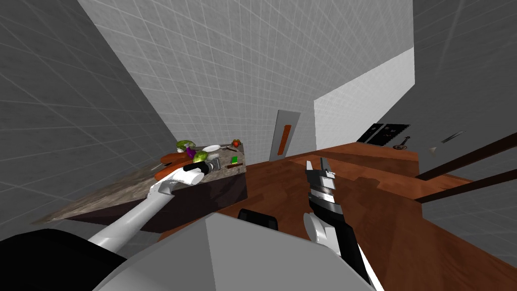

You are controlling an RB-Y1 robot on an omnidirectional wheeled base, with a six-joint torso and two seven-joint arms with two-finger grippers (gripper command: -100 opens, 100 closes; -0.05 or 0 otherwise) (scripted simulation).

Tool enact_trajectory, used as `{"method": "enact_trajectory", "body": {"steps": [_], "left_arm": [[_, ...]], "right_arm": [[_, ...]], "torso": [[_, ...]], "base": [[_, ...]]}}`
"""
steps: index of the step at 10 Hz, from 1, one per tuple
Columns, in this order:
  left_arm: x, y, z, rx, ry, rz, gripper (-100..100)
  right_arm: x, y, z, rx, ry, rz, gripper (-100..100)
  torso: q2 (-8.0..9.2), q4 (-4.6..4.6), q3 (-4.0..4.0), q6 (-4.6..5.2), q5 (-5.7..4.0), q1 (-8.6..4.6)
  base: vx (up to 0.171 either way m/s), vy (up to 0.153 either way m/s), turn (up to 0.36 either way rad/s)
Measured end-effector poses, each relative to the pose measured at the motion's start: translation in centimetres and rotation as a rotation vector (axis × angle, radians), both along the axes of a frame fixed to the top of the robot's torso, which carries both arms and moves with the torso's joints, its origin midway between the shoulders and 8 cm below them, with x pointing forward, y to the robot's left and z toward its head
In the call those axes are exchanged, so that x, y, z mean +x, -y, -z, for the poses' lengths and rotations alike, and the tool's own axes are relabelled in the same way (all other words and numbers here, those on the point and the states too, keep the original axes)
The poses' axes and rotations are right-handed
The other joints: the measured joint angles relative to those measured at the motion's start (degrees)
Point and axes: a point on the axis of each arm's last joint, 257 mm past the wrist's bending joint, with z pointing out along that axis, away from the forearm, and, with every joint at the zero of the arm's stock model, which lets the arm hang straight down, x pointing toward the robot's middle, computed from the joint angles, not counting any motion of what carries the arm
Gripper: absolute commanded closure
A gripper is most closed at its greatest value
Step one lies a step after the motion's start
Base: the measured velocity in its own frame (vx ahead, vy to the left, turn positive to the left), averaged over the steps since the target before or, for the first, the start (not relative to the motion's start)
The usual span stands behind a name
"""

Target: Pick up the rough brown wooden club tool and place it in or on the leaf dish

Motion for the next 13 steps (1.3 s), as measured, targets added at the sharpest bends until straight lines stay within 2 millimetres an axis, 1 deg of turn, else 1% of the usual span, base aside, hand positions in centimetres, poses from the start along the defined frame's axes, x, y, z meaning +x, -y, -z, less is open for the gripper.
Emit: {"method": "enact_trajectory", "body": {"steps": [4,8,9,13], "left_arm": [[-1.4,-1.1,2.0,-0.041,-0.122,-0.027,-100],[-3.7,-1.8,4.3,-0.081,-0.25,-0.05,-100],[-4.2,-1.9,4.6,-0.088,-0.277,-0.055,-100],[-6.8,-2.0,6.6,-0.125,-0.402,-0.072,-100]], "right_arm": [[0.0,0.0,0.0,0.0,0.0,0.0,0],[0.0,0.0,0.0,0.0,0.0,0.0,0],[0.0,0.0,0.0,0.0,0.0,0.0,0],[0.0,0.0,0.0,0.0,0.0,0.0,0]], "torso": [[-0.06,-0.01,-0.04,0.01,-0.01,-0.04],[-0.11,-0.03,-0.07,0.0,0.0,0.01],[-0.06,-0.02,-0.05,-0.01,0.0,0.01],[-0.04,-0.02,-0.03,-0.01,0.01,0.04]], "base": [[0.084,-0.048,-0.031],[0.096,-0.035,-0.027],[0.099,-0.047,-0.029],[0.093,-0.036,-0.024]]}}
